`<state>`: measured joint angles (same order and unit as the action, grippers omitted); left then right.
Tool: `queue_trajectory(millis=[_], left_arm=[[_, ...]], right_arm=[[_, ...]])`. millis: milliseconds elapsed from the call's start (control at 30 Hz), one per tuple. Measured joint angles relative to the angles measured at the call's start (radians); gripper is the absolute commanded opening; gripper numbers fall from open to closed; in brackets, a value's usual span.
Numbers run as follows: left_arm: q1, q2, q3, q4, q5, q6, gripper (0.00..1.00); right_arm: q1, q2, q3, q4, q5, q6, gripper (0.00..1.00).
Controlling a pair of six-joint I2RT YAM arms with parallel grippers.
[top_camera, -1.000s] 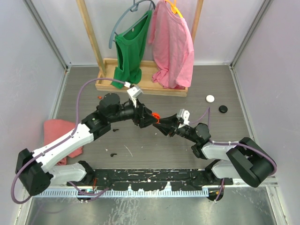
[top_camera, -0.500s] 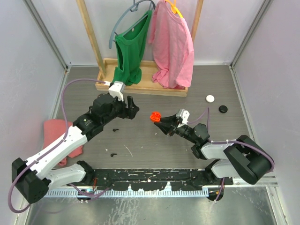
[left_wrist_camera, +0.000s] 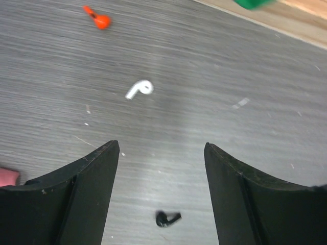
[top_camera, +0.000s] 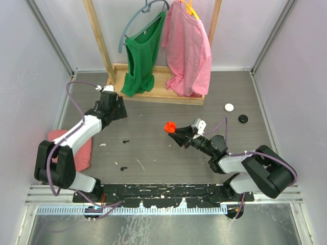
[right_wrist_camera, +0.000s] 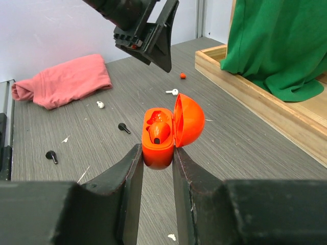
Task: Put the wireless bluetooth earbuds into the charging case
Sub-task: Pick up the earbud from the center of the board.
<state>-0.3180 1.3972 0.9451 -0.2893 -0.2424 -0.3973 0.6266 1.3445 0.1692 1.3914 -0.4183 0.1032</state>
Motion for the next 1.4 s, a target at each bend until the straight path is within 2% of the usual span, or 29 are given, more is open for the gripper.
queue_trajectory(millis=[300,467,700,1067,1400], left_arm=[[0.175,0.259,0.166,0.027,-0.034,-0.078,0.64],[0.224,0.404,0.273,0.038,-0.033,-0.1,0.59],[0.27,0.541,0.368,0.037,-0.016,-0.127,0.48],[0.291,0.656,0.466,0.031,0.026,-0.143,0.3],[0.295,0.661,0.479,0.002,0.06,-0.144,0.12]], right_arm=[[0.0,0.0,0.0,0.0,0.003,0.0,0.01],[0.0,0.009,0.0,0.0,0.002,-0.001,0.01],[0.0,0.021,0.0,0.0,-0.002,-0.004,0.01],[0.001,0.032,0.001,-0.008,-0.011,-0.02,0.01],[0.001,0.032,0.003,-0.018,-0.014,-0.023,0.01]])
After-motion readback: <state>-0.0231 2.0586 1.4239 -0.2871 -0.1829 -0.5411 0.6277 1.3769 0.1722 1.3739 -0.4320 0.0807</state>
